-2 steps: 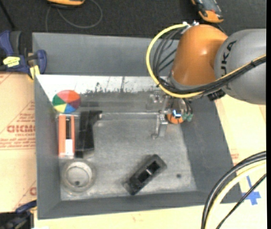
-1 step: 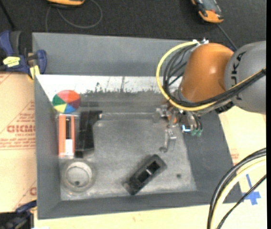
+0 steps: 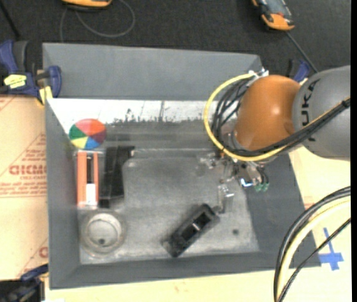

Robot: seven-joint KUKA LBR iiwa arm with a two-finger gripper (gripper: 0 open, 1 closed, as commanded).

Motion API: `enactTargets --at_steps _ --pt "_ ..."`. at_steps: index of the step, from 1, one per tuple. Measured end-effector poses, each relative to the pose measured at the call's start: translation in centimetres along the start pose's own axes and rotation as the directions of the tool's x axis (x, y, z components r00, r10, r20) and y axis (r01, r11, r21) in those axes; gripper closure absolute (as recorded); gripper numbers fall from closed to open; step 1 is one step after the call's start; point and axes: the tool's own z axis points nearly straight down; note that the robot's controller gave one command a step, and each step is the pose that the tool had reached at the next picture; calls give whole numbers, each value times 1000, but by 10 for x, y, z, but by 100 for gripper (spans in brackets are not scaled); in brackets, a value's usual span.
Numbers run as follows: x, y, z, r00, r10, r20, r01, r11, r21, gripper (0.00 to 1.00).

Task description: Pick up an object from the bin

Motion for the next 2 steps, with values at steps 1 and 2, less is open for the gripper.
enactTargets --at_steps 1,2 --pt "13 -17 32 981 -192 1 192 981 -1 0" --pt "35 5 45 977 -213 -1 213 977 -2 0"
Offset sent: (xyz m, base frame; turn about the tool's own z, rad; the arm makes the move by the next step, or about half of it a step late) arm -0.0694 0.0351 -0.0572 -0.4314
